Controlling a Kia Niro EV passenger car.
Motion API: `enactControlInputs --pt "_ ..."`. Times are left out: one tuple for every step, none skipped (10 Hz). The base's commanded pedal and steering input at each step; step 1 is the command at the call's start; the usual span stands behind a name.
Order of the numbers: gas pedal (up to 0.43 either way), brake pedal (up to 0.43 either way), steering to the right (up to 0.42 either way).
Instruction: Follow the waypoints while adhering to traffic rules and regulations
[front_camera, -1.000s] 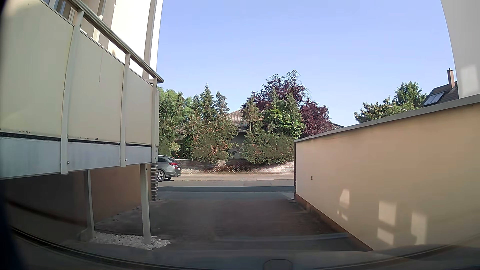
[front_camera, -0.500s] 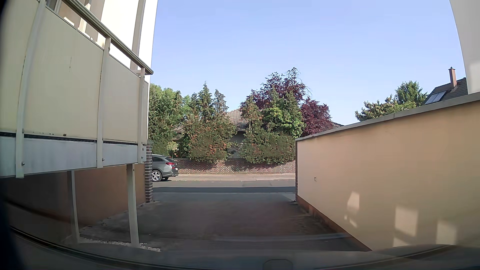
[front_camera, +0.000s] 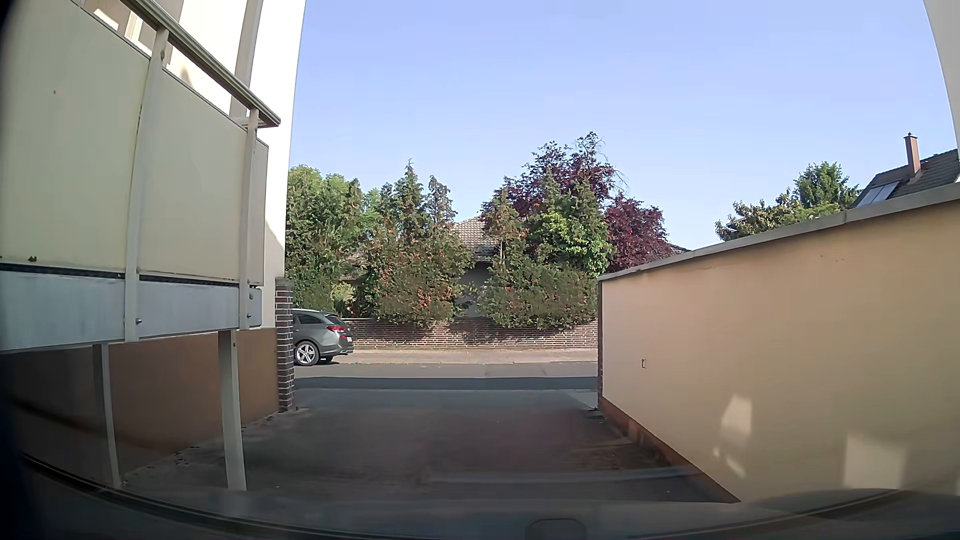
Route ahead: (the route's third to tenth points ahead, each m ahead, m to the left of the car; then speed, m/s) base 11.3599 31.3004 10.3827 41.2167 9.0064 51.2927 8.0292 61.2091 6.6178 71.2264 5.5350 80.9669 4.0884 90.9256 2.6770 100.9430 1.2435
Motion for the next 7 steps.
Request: enactControlInputs --pt "0.0 0.03 -0.034" --pt "0.0 0.03 -0.035" --pt "0.0 0.03 -0.038" --pt "0.0 0.03 -0.041" --pt "0.0 0.03 -0.043" --pt "0.0 0.03 -0.043" --pt "0.0 0.03 -0.044"
